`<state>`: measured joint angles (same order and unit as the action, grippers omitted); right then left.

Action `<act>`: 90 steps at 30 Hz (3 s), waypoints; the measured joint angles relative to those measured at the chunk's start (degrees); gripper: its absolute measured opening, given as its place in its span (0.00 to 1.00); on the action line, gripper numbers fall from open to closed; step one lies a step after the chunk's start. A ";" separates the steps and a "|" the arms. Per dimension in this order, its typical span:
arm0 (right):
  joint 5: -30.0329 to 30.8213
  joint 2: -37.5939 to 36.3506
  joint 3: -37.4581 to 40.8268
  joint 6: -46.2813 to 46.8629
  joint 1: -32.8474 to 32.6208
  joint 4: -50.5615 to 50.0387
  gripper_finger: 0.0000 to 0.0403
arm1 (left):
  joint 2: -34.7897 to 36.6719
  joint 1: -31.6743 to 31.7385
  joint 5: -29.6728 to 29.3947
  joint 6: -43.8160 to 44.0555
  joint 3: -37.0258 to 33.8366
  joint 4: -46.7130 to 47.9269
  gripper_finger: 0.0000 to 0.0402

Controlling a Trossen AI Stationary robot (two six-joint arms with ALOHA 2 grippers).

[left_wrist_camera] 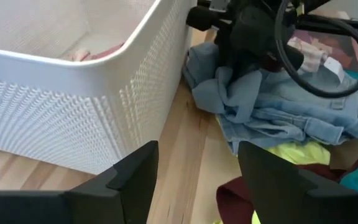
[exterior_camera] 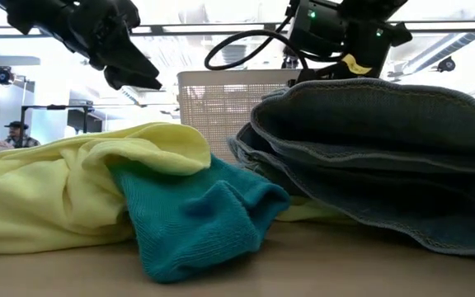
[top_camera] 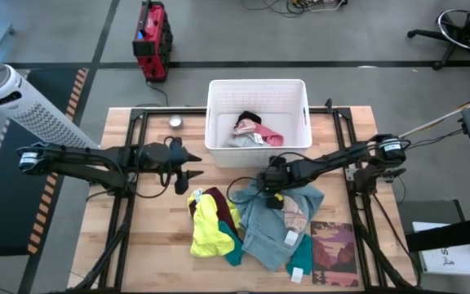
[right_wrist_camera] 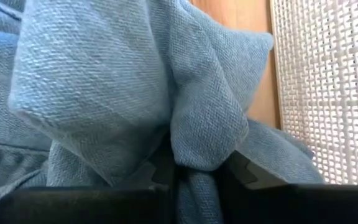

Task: Sort clothes
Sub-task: Put the blue pants into the white bin

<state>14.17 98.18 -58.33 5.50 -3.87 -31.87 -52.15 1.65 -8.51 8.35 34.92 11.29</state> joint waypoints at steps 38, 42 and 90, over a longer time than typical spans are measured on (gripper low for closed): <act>10.08 -11.29 -47.02 -15.29 -7.13 -16.50 0.11 | -0.14 -0.09 0.02 -0.44 -0.50 -3.23 0.38; 11.60 -11.24 -52.57 -18.06 -7.11 -15.21 0.11 | -0.14 -0.09 0.02 -0.36 -0.50 -3.27 0.37; 20.31 -2.27 -76.38 -40.83 15.98 10.16 0.11 | -0.14 -0.09 0.07 -0.76 -0.57 -5.29 0.41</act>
<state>34.48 95.92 -134.72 -35.33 12.11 -21.71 -52.29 1.56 -8.45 7.60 34.35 6.00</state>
